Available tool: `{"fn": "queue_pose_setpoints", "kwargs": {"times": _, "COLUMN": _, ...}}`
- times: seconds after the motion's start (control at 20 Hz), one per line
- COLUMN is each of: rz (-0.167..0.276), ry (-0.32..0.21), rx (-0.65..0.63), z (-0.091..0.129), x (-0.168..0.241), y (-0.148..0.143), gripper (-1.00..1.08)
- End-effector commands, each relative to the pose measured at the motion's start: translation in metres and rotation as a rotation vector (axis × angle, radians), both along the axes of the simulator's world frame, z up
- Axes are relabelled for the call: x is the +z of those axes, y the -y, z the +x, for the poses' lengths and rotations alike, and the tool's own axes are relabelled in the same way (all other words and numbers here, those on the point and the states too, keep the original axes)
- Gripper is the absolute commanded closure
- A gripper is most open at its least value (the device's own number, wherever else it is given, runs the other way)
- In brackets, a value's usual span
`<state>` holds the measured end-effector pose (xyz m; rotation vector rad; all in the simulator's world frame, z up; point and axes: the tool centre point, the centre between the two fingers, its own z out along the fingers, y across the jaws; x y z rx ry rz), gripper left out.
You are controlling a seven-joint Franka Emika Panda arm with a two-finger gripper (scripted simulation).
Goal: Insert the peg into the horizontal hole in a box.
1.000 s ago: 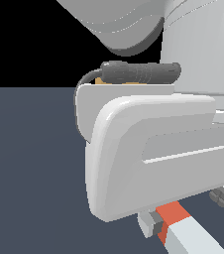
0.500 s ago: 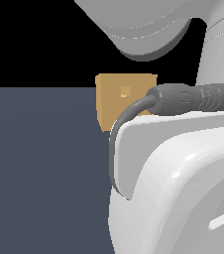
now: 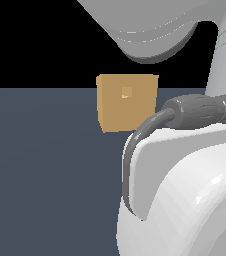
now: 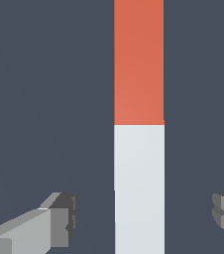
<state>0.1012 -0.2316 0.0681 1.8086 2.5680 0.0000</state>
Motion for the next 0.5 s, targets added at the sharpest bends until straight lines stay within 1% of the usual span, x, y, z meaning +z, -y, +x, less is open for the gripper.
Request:
{"fn": "queue_pose_setpoints", "kwargs": {"times": 0.0, "rz": 0.0, "ry": -0.001, "rx": 0.0, "z": 0.0, "x": -0.005, "y": 0.0, "gripper": -0.92}}
{"fn": "queue_pose_setpoints", "kwargs": {"times": 0.45, "rz": 0.0, "ry": 0.0, "rx": 0.003, "z": 0.0, "x": -0.046, "y": 0.001, "gripper": -0.92}}
